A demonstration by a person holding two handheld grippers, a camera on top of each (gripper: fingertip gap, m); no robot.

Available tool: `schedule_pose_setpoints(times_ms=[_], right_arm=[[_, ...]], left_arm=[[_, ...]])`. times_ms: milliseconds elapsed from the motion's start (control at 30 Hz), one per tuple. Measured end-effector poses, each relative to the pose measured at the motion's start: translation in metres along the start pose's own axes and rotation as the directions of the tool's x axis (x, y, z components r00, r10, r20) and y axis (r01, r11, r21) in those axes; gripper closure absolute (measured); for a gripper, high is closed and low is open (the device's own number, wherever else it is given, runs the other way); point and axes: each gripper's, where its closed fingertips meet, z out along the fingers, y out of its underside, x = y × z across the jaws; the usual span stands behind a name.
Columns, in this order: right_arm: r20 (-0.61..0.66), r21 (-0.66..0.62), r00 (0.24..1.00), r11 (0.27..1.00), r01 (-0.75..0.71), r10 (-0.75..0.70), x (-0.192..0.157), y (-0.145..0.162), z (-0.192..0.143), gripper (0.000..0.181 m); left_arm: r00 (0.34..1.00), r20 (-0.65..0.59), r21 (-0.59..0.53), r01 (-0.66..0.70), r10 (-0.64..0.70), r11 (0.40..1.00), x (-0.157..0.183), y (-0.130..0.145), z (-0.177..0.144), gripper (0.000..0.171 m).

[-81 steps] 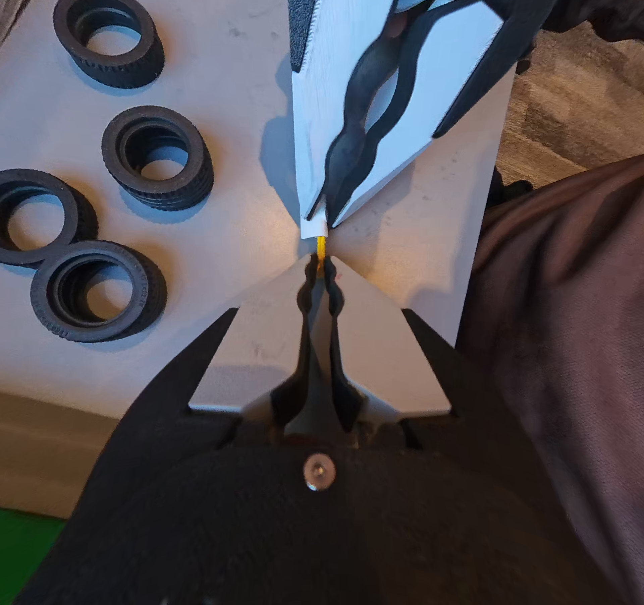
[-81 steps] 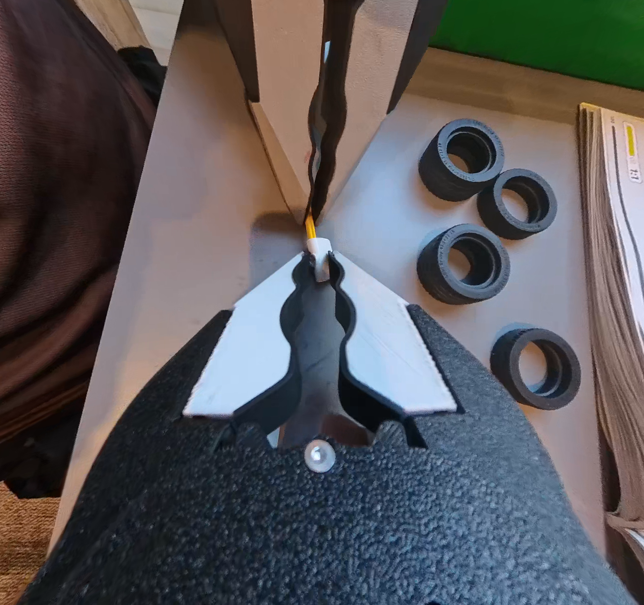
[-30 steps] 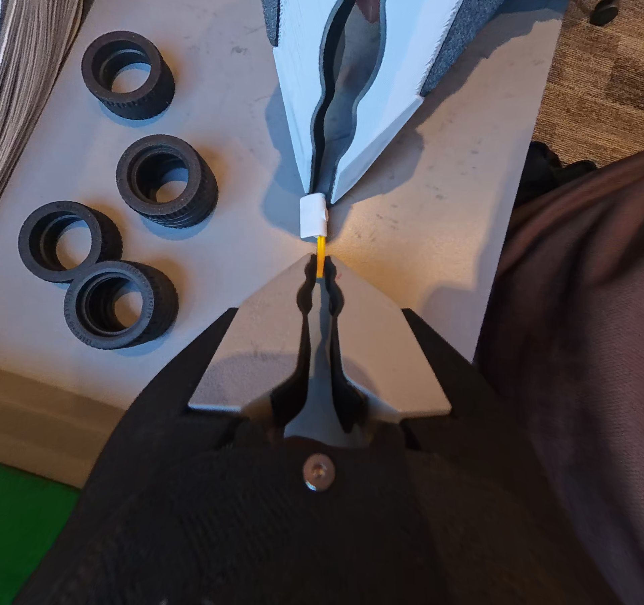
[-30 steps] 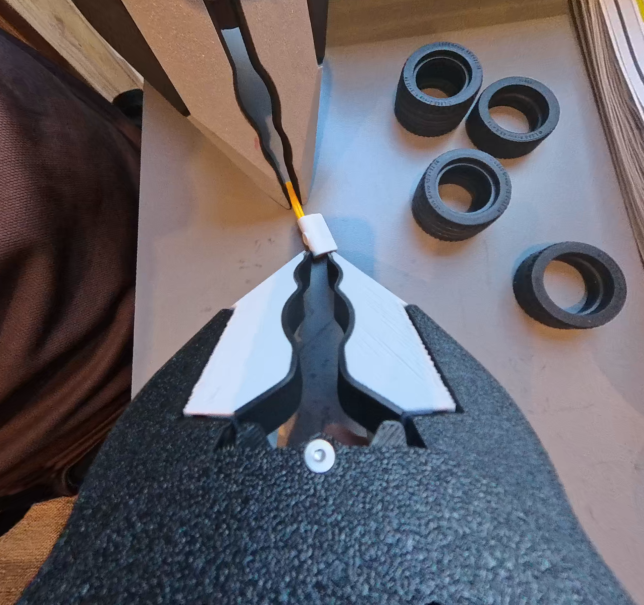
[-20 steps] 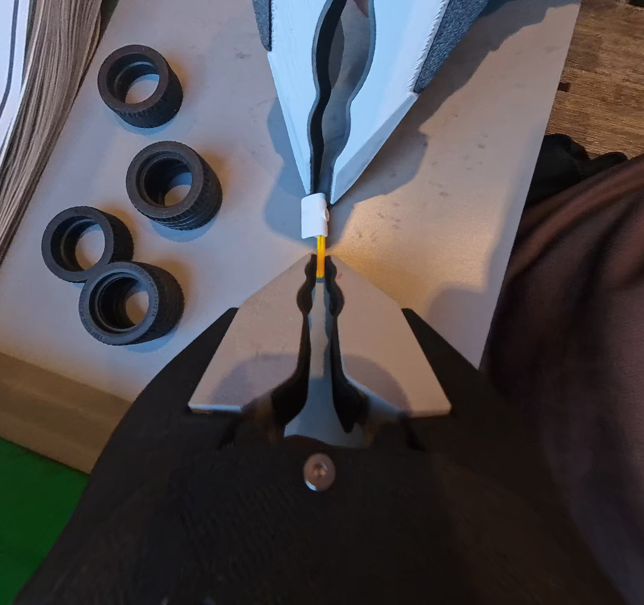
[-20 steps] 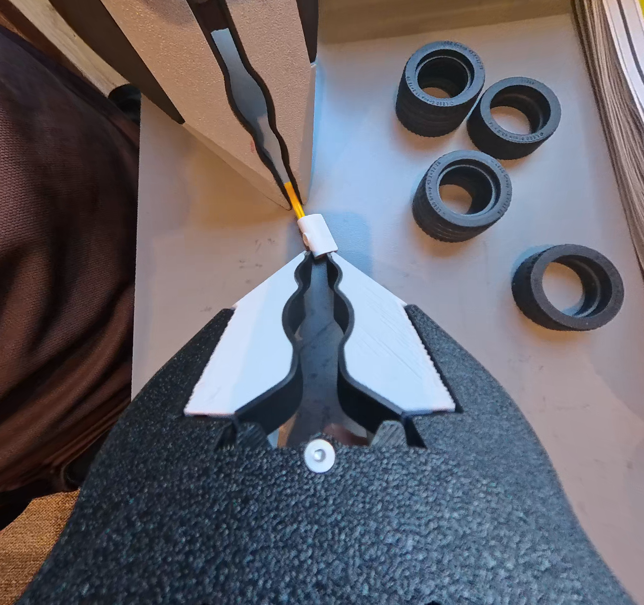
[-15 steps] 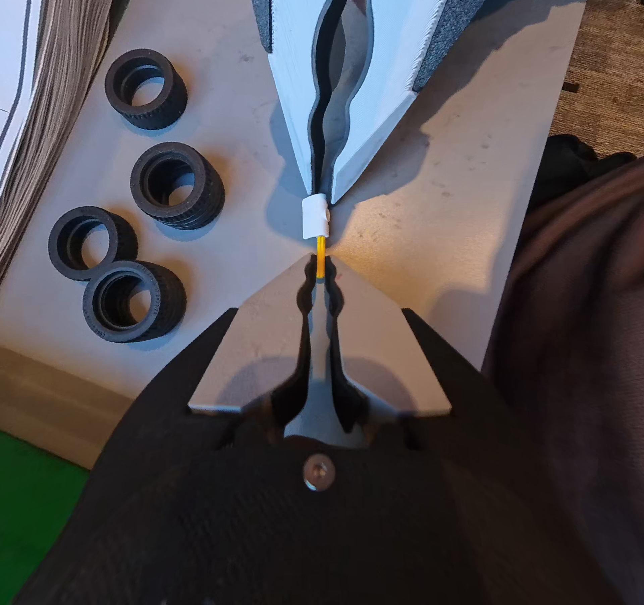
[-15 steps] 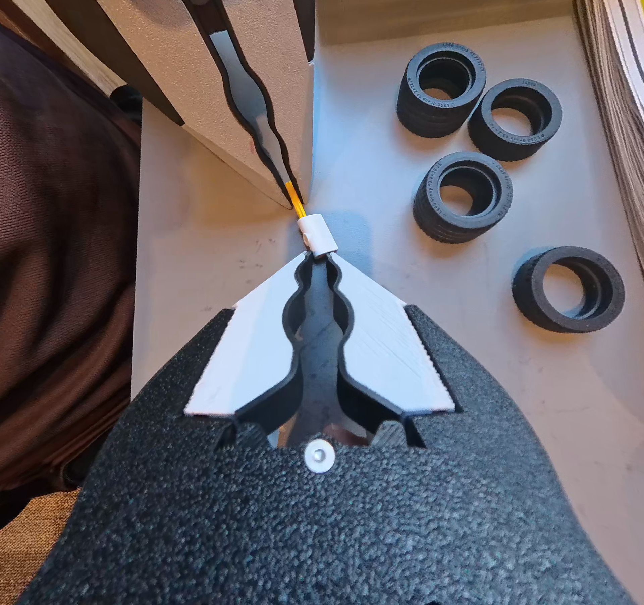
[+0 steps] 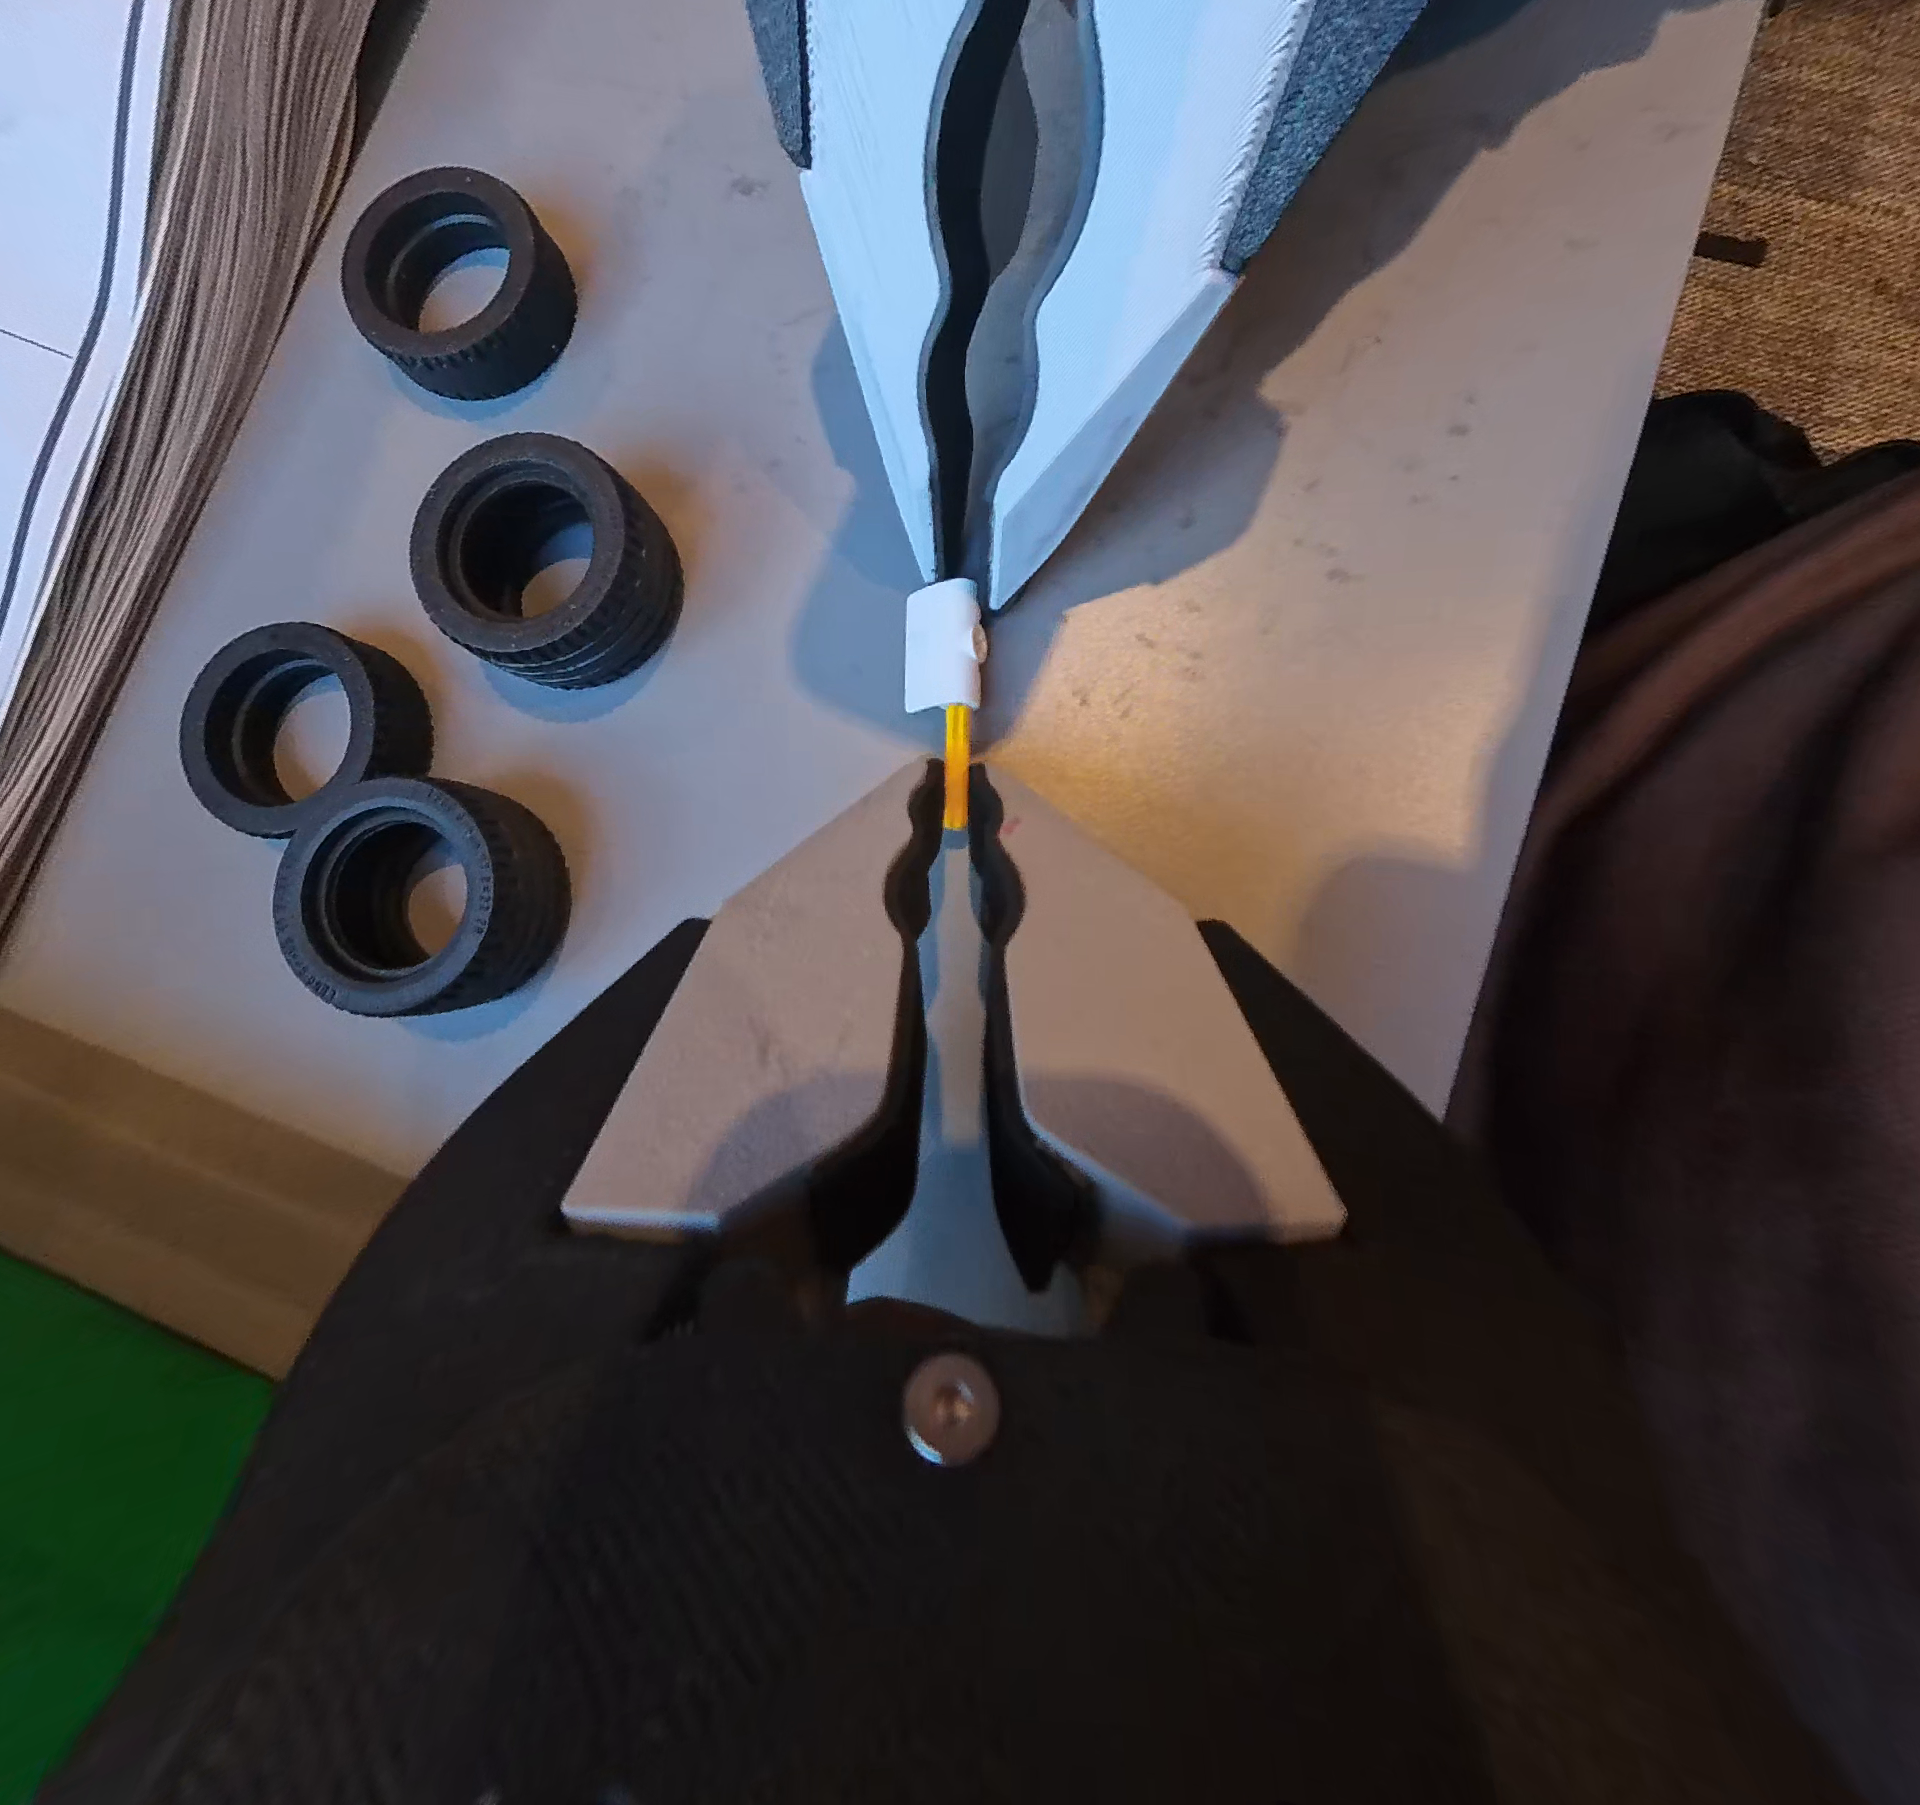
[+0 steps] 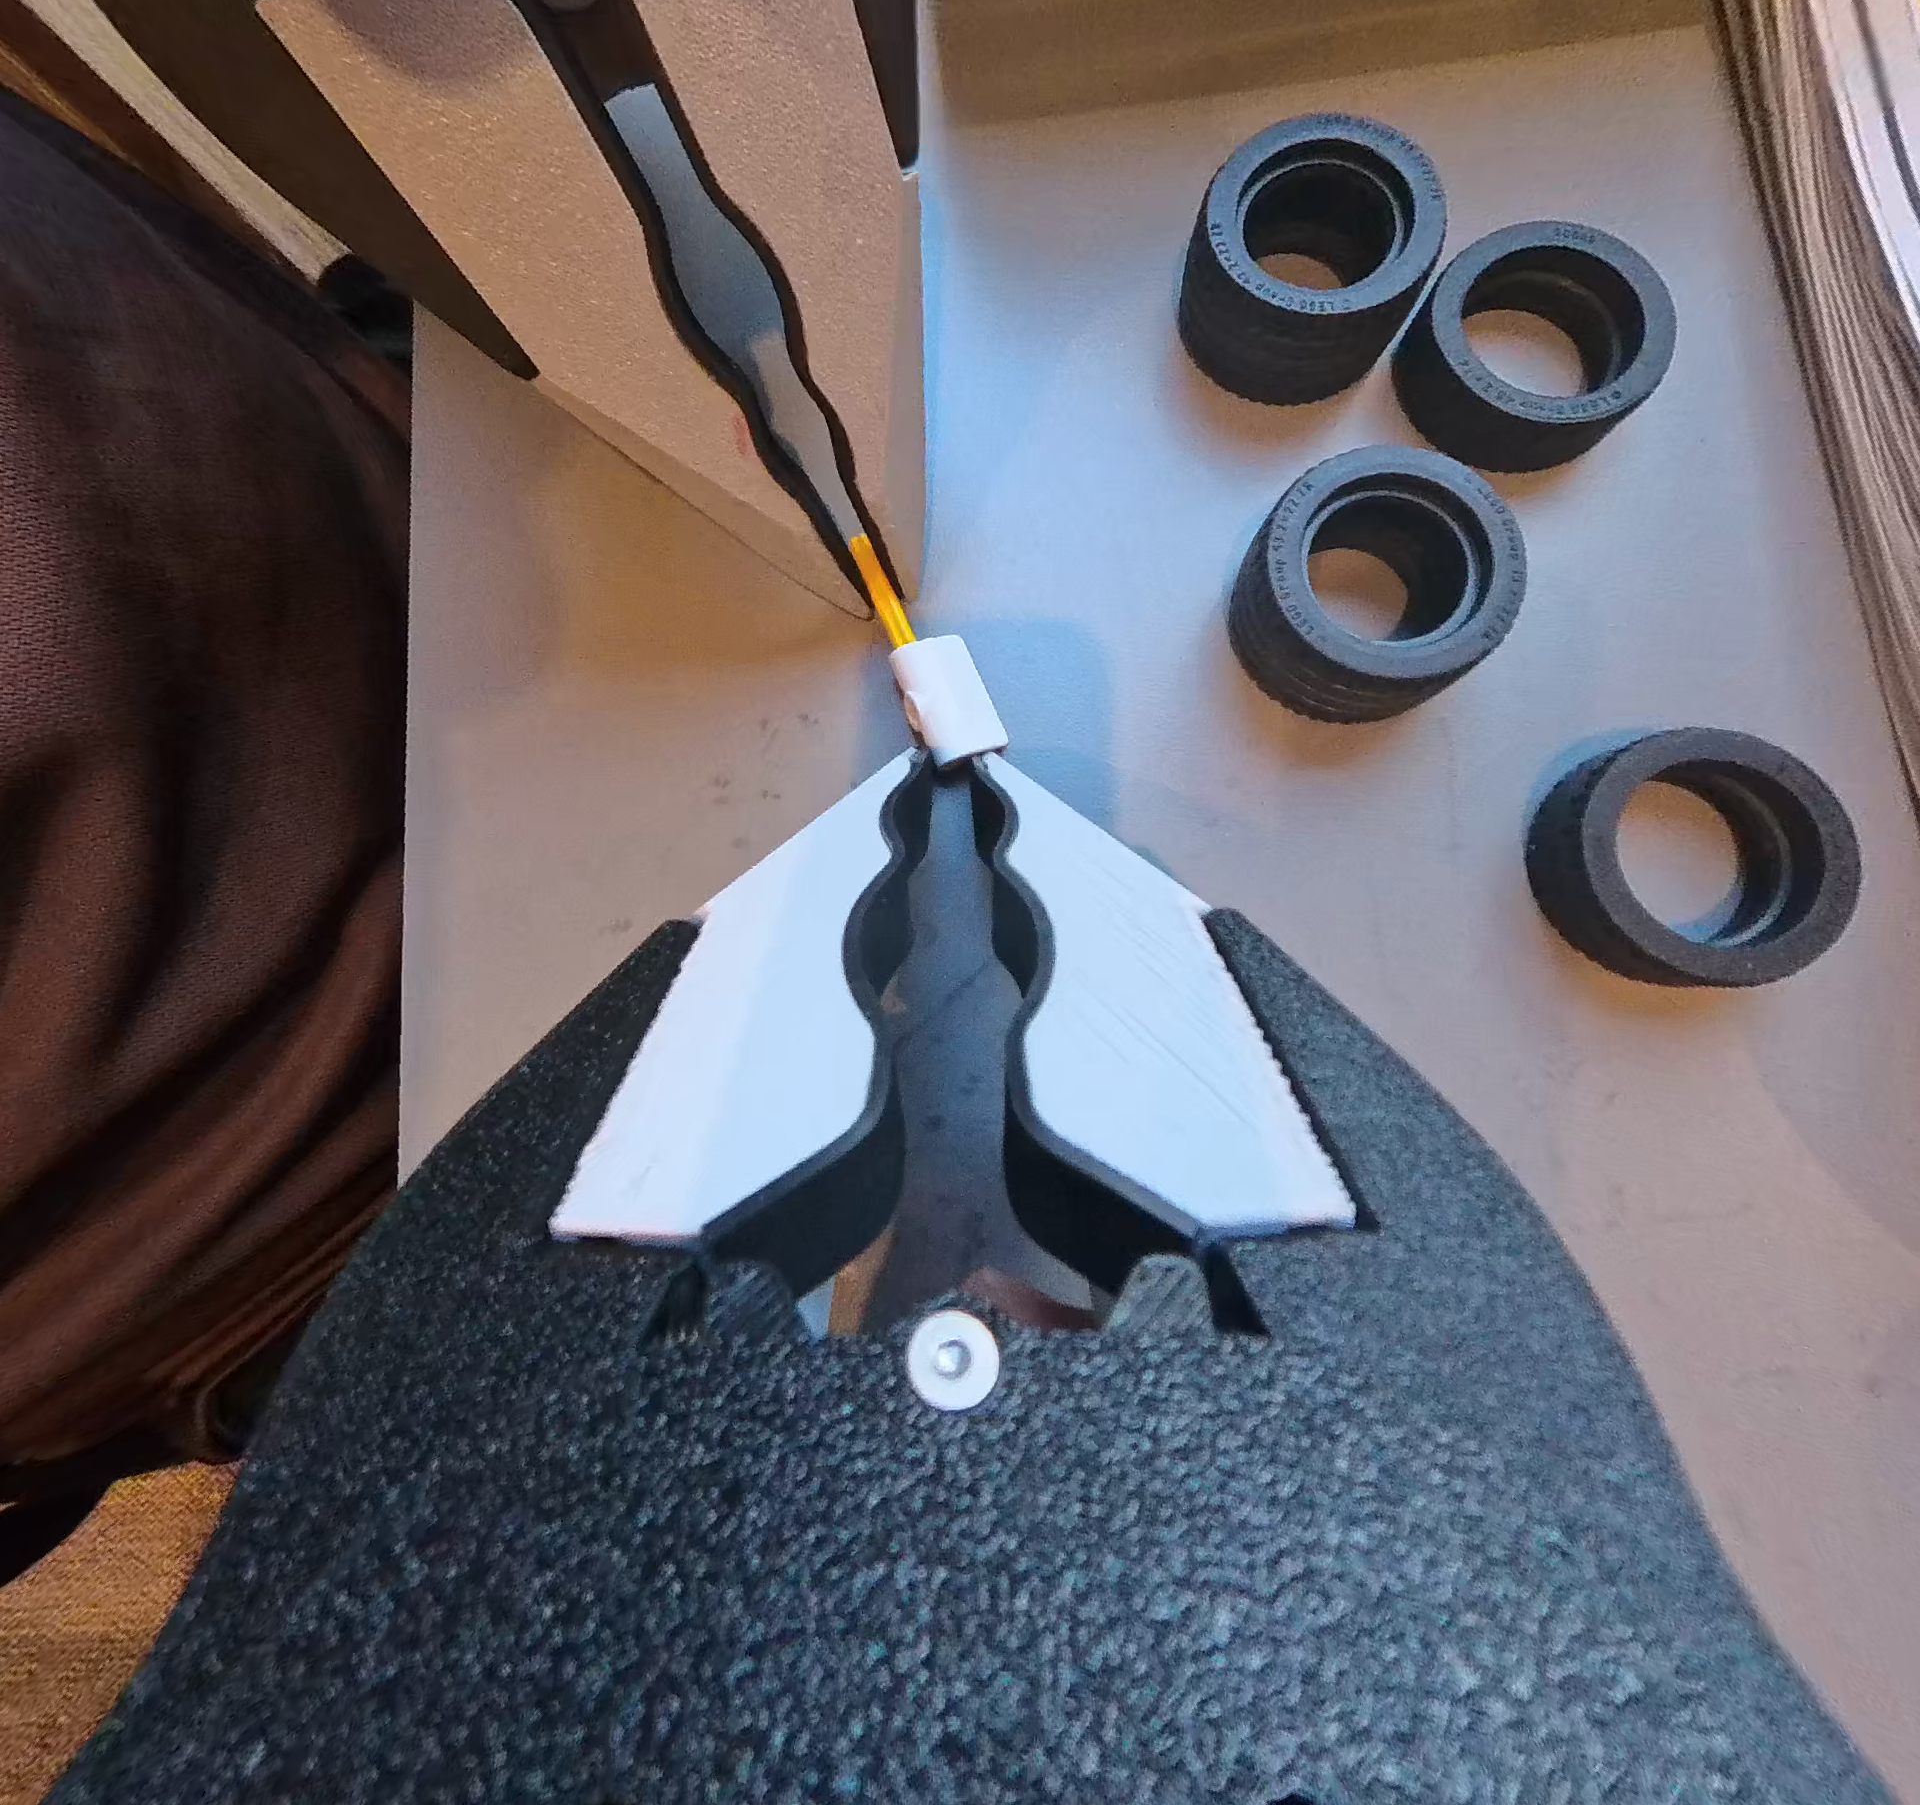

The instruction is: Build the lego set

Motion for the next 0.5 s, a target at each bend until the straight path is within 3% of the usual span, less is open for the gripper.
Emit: schedule_pose_setpoints(times_ms=[500], right_arm=[[-0.02, -0.028, 1.0, 0.999, 0.015, -0.016, 0.0012, -0.001, 0.0011, 0.175]], left_arm=[[1.0, 0.011, -0.013, 0.004, -0.004, 1.0, -0.0019, 0.0009, 0.0004, 0.17]])
